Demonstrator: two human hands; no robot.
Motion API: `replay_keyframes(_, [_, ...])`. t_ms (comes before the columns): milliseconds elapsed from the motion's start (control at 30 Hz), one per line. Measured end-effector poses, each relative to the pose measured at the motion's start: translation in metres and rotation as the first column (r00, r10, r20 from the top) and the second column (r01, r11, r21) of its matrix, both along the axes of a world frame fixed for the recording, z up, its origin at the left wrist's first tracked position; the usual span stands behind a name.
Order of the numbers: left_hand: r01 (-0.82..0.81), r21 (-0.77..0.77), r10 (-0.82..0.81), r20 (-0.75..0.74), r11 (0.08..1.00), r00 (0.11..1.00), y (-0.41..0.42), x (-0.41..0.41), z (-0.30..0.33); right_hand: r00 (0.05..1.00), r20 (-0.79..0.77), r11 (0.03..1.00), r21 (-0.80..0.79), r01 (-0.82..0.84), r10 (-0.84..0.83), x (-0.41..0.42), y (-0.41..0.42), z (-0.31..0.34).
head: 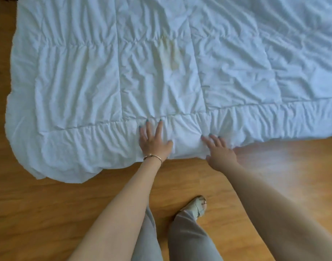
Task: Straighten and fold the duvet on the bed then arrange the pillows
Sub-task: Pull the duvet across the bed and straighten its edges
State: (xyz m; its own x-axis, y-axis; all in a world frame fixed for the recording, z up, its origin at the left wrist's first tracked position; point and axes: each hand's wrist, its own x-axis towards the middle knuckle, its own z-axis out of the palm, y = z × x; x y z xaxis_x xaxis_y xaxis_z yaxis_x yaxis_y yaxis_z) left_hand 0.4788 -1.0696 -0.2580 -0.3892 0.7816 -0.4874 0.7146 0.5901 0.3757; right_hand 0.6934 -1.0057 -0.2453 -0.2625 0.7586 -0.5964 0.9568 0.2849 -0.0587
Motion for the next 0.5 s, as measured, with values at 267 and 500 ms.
replay_keyframes(267, [0.375,0.096,-0.385,0.118,0.922,0.915,0.078,0.205,0.023,0.924,-0.261,0.959,-0.105,0.262,-0.28,0.163,0.041,0.035])
replay_keyframes(500, [0.586,-0.146,-0.603,-0.241,0.797,0.761,0.165,0.305,0.008,0.972,-0.156,0.982,0.029,0.185,-0.179,0.278,0.102,0.043])
